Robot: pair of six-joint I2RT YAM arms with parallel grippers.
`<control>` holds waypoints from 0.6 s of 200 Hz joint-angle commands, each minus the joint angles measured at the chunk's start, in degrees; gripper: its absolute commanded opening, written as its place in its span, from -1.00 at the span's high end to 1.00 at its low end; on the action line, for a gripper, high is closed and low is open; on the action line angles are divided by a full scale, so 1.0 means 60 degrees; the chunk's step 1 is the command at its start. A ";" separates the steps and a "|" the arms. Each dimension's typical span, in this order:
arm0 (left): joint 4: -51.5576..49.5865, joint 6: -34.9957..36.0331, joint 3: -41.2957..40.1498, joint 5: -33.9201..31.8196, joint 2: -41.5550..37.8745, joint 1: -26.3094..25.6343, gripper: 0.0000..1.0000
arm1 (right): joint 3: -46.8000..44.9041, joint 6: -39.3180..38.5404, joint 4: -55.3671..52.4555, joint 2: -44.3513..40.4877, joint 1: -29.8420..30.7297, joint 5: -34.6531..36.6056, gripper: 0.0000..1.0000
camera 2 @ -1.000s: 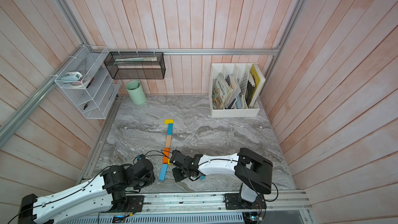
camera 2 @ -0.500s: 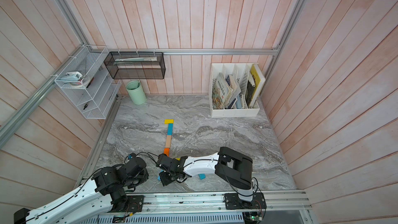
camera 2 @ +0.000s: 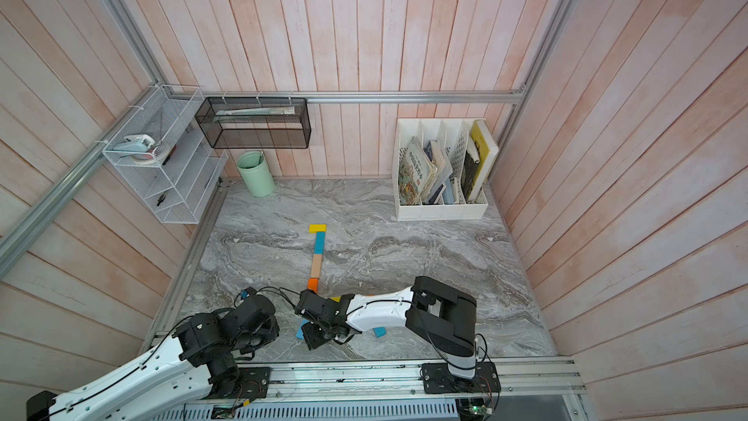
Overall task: Assemble a giraffe with building blocks
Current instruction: Adjust the building block at the center of the board.
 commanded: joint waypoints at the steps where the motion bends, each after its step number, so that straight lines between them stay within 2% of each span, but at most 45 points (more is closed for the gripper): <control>1: -0.0025 0.0206 0.0042 -0.0107 -0.0014 0.0081 0.74 | -0.0019 0.0035 -0.0184 -0.0044 0.0058 0.0104 1.00; 50: 0.0281 0.0272 -0.0059 -0.0019 0.0143 0.0106 0.75 | -0.0664 0.0211 -0.0501 -0.0627 -0.0044 0.0694 1.00; 120: 0.0831 0.0331 -0.0193 0.0146 0.0477 0.0140 0.74 | -0.0764 0.0048 -0.0586 -0.0563 -0.0562 0.0940 1.00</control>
